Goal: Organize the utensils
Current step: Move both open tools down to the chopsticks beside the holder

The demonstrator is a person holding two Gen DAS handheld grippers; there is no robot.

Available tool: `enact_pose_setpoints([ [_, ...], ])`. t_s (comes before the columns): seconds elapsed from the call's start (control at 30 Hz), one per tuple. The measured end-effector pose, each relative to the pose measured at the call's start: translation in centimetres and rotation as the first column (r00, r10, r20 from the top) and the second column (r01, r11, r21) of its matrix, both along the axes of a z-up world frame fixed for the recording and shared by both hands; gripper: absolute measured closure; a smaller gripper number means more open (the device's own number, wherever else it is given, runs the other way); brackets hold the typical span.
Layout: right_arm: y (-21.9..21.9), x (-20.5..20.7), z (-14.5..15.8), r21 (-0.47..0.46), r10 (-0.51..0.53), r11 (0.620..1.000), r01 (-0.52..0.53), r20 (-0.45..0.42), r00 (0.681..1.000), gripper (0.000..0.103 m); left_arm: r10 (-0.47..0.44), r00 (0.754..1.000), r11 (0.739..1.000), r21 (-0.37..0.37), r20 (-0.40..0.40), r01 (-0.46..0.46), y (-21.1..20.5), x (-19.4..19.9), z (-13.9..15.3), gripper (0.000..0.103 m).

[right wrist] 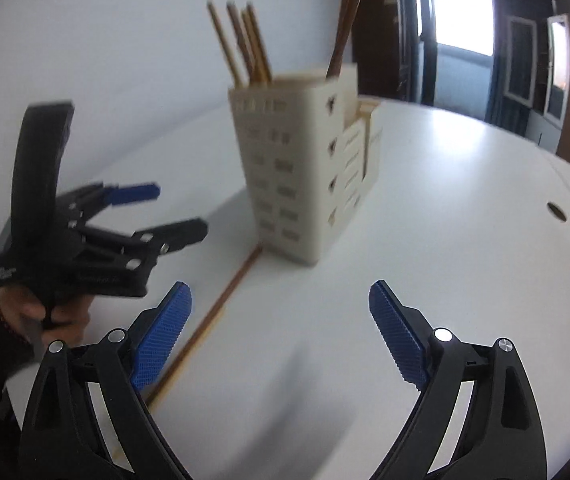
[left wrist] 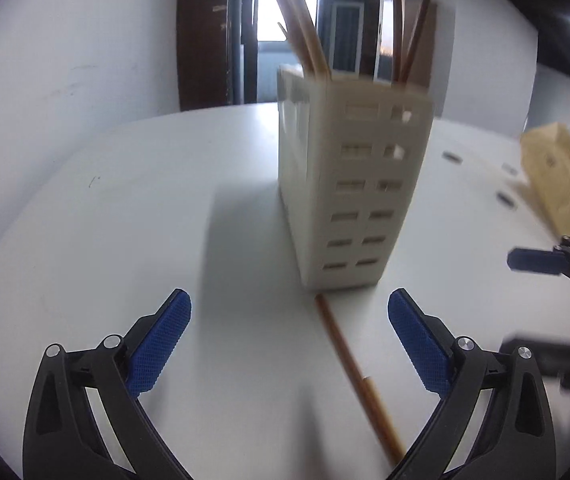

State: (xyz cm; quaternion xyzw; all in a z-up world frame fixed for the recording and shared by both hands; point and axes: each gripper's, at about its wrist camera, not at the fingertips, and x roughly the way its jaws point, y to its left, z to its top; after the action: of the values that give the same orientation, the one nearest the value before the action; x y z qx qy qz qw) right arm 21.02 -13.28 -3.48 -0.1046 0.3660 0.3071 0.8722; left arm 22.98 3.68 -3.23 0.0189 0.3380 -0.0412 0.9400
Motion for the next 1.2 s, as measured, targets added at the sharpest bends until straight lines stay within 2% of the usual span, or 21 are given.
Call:
enact_pose_setpoints([
  [0.07, 1.3, -0.2, -1.0, -0.057, 0.001, 0.998, 0.0, 0.008, 1.0, 0.014, 0.017, 1.0, 0.997, 0.076, -0.009, -0.016, -0.8, 0.4, -1.0, 0.006],
  [0.1, 1.4, -0.1, -1.2, -0.056, -0.001, 0.998, 0.001, -0.004, 1.0, 0.015, 0.026, 1.0, 0.995, 0.099, -0.002, -0.026, -1.0, 0.3, -1.2, 0.006],
  [0.17, 1.6, -0.1, -1.2, -0.051, 0.016, 0.999, -0.017, -0.013, 1.0, 0.02, 0.036, 0.999, 0.993, 0.115, 0.013, -0.037, -1.0, 0.3, -1.5, 0.006],
  [0.27, 1.6, -0.7, -1.1, -0.038, 0.091, 0.995, -0.092, -0.036, 0.995, 0.02, 0.062, 0.997, 0.986, 0.152, 0.038, -0.067, -1.4, 0.2, -1.6, 0.006],
  [0.37, 2.9, -1.6, -1.9, -0.062, 0.165, 0.984, -0.168, -0.055, 0.985, 0.02, 0.049, 0.999, 0.992, 0.12, 0.006, -0.049, -1.2, 0.7, -1.6, 0.006],
  [0.43, 3.6, -1.7, -2.5, -0.089, 0.161, 0.982, -0.166, -0.06, 0.985, 0.02, 0.048, 0.999, 0.995, 0.088, 0.003, -0.048, -0.9, 1.0, -1.5, 0.006],
  [0.57, 4.2, -1.6, -3.5, -0.114, 0.148, 0.981, -0.155, -0.066, 0.987, 0.02, 0.042, 0.997, 0.995, 0.088, -0.062, -0.036, -1.1, 2.2, -1.7, 0.006],
  [0.77, 4.5, -0.7, -4.1, -0.142, 0.131, 0.98, -0.139, -0.062, 0.989, 0.02, 0.054, 0.987, 0.991, 0.127, -0.151, -0.034, -1.2, 3.2, -2.9, 0.007],
  [0.97, 5.2, -0.2, -5.2, -0.184, 0.122, 0.974, -0.134, -0.072, 0.99, 0.02, 0.036, 0.985, 0.988, 0.155, -0.169, -0.01, -1.7, 3.1, -3.0, 0.006],
  [1.2, 5.4, 0.3, -5.1, -0.159, 0.124, 0.978, -0.135, -0.08, 0.989, 0.02, 0.044, 0.979, 0.986, 0.168, -0.198, -0.011, -1.9, 3.1, -3.4, 0.006],
])
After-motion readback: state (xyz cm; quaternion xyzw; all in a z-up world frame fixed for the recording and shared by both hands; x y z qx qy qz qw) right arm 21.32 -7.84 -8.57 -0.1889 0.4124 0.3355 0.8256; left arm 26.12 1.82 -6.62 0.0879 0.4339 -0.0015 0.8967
